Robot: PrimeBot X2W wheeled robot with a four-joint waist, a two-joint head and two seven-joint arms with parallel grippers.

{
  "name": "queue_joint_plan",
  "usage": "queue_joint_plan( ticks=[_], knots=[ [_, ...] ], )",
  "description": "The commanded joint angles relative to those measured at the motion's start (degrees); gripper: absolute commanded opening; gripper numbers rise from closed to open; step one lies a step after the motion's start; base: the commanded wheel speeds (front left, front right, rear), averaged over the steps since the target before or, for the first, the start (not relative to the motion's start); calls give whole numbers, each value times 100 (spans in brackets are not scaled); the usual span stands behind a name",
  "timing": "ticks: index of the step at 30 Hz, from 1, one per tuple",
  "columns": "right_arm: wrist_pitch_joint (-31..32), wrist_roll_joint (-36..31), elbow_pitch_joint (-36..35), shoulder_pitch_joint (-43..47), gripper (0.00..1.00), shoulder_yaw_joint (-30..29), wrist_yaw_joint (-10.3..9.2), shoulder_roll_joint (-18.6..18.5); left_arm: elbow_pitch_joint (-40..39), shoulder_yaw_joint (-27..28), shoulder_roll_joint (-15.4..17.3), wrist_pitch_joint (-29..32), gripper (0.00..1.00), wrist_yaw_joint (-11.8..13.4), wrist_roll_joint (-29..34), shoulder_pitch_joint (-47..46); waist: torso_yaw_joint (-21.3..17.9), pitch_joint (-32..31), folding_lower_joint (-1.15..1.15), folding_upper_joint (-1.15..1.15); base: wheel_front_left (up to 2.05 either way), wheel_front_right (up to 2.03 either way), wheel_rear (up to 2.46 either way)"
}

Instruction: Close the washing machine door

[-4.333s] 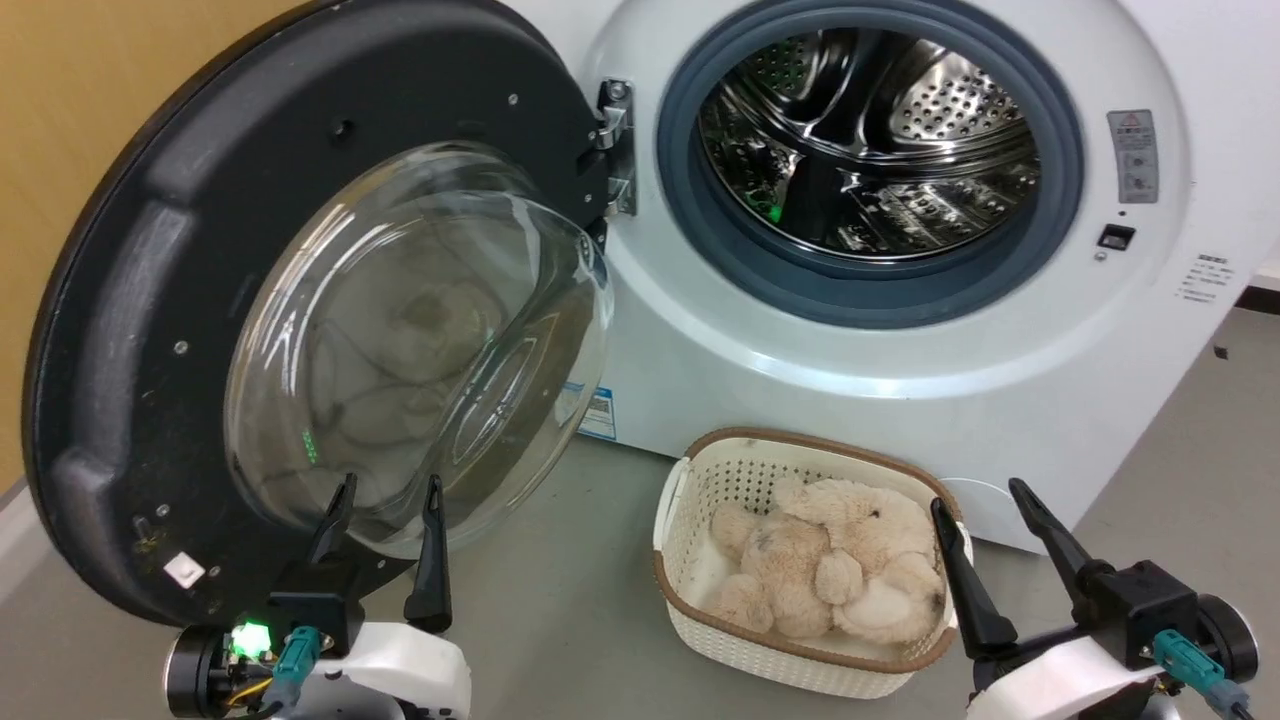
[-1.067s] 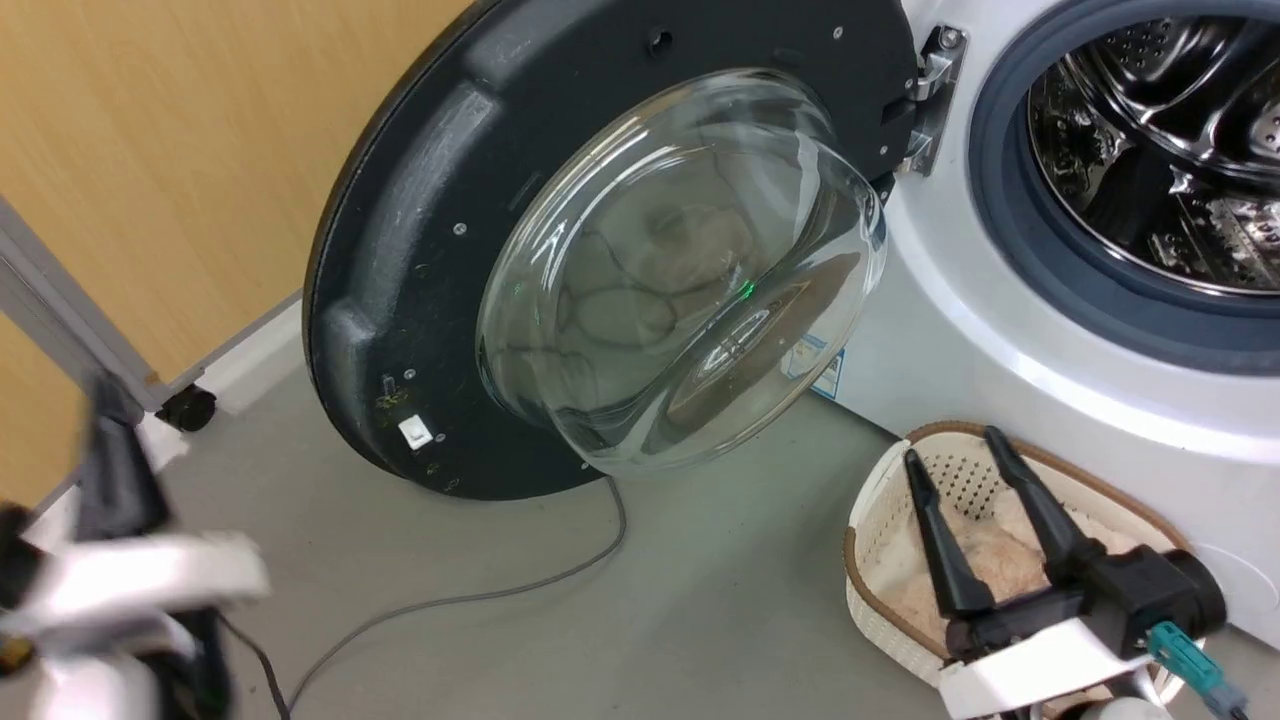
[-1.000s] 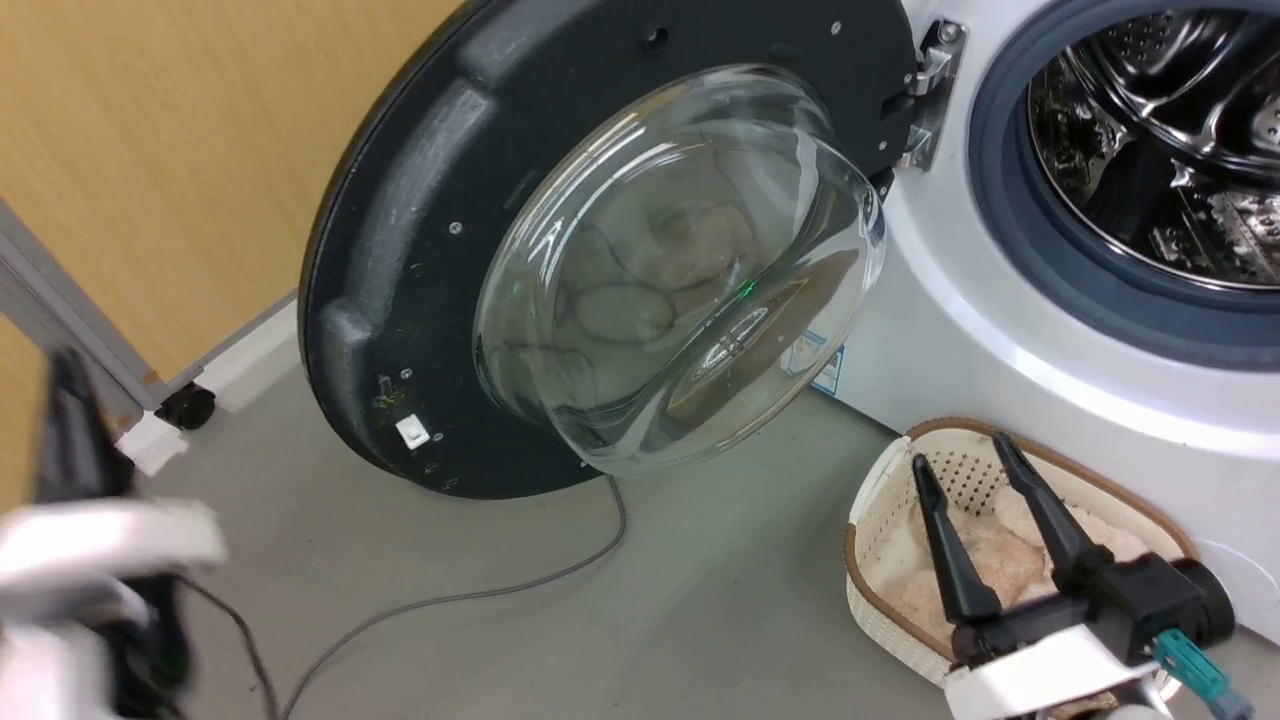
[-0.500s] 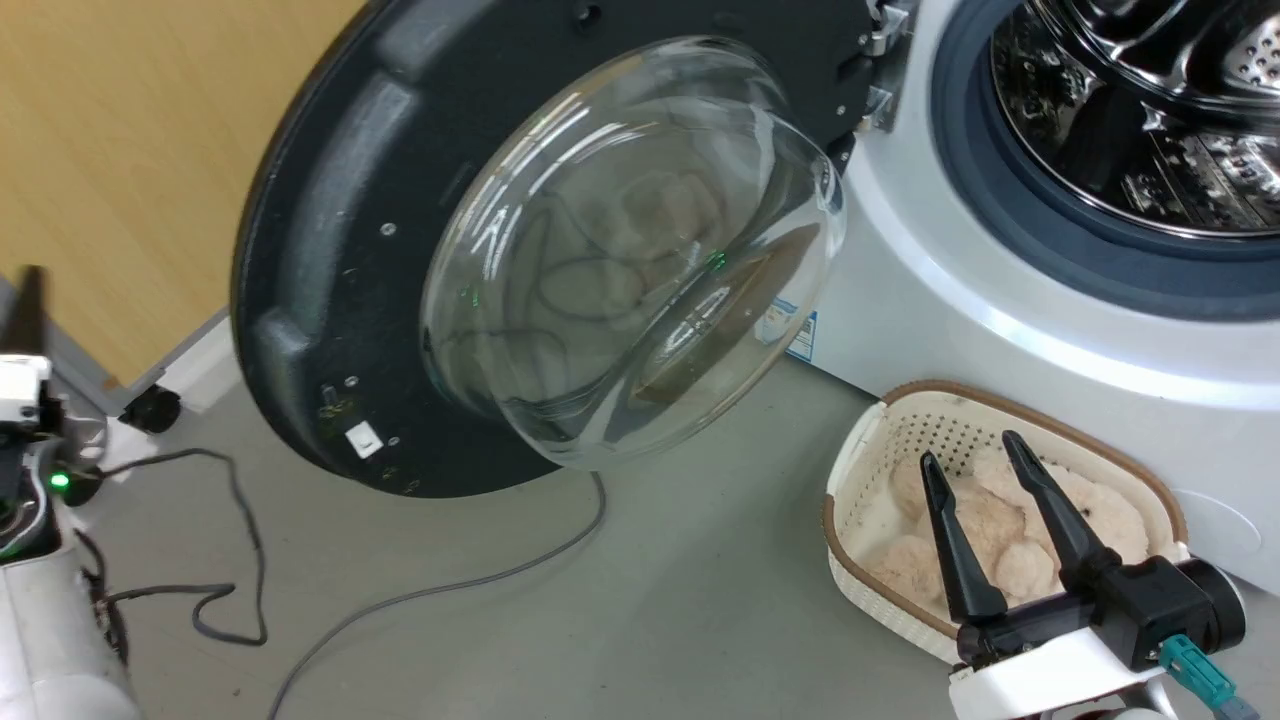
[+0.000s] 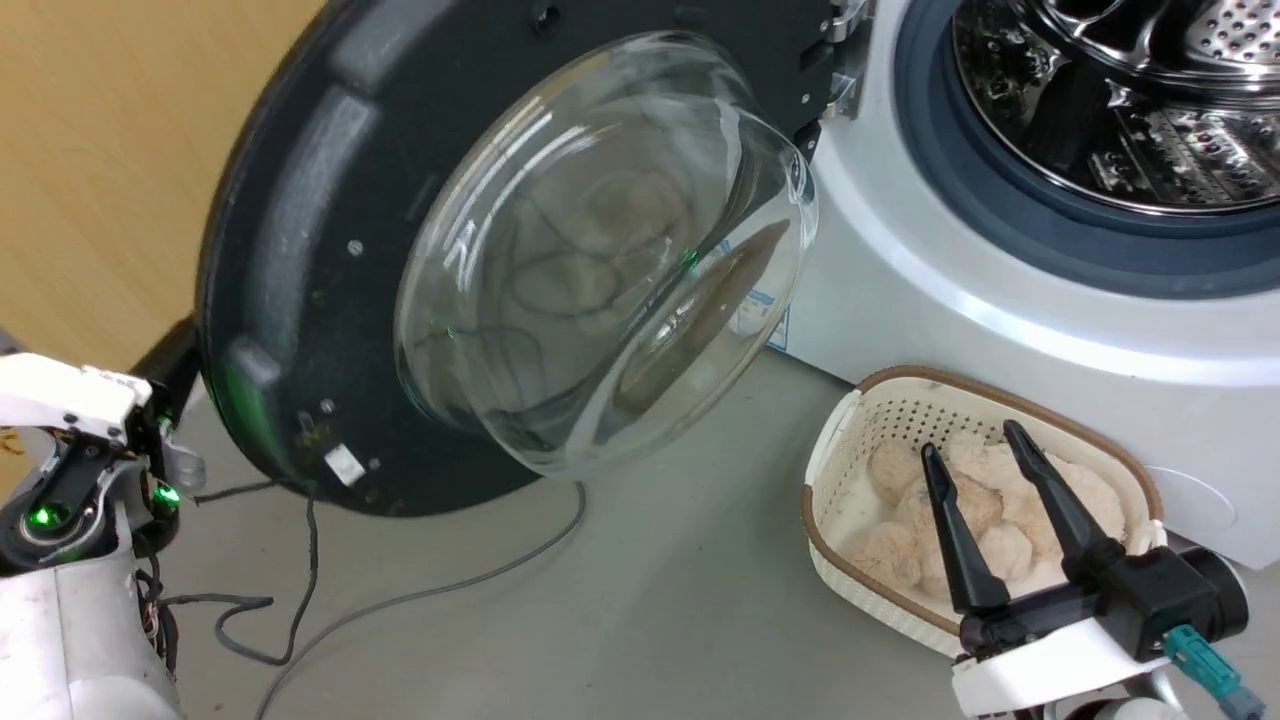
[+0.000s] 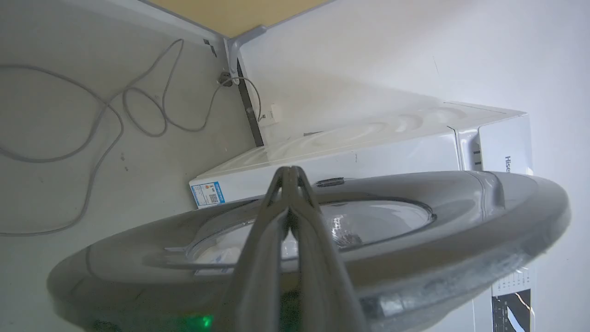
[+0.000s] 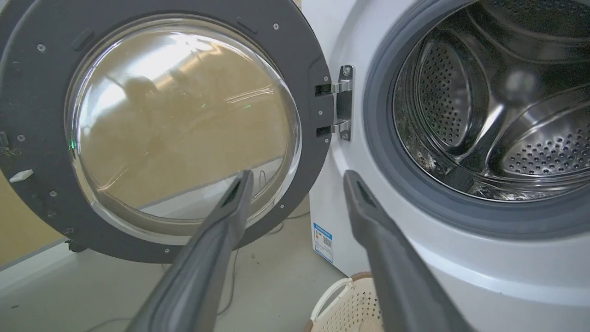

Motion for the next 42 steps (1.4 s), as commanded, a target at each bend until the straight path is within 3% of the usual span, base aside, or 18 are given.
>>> queue_joint_plan(
  ticks=[1, 11, 16, 21, 24, 29, 42],
  knots=[
    [-25, -25, -5, -60, 100, -38, 5, -25, -29, -89, -102, 222, 0, -77, -85, 129, -26, -30, 0, 0, 0, 0, 0],
    [-25, 69, -10, 73, 100, -323, 5, 80, -1233, -523, -415, 1732, 0, -203, -660, 1154, -283, -423, 0, 0, 0, 0, 0],
    [-25, 107, -45, 160, 100, -484, 5, 110, -2136, -916, -660, 2218, 0, 4, -755, 1867, -481, -549, 0, 0, 0, 0, 0],
    [-25, 119, -67, 221, 100, -544, 5, 120, -2827, -1333, -834, 2266, 0, 351, -1093, 2393, -788, -579, 0, 0, 0, 0, 0],
    [-25, 160, -75, 228, 100, -536, 5, 121, -3102, -1666, -860, 2106, 0, 545, -1476, 2617, -1030, -553, 0, 0, 0, 0, 0],
    [-25, 155, -95, 164, 100, -497, 5, 122, -3326, -2398, -864, 1335, 0, 726, -2222, 2825, -1542, -422, 0, 0, 0, 0, 0],
    [-25, 170, -139, 80, 100, -569, 5, 123, -2882, -3806, -866, -556, 0, 365, -2798, 2440, -3153, -59, 0, 0, 0, 0, 0]
  ],
)
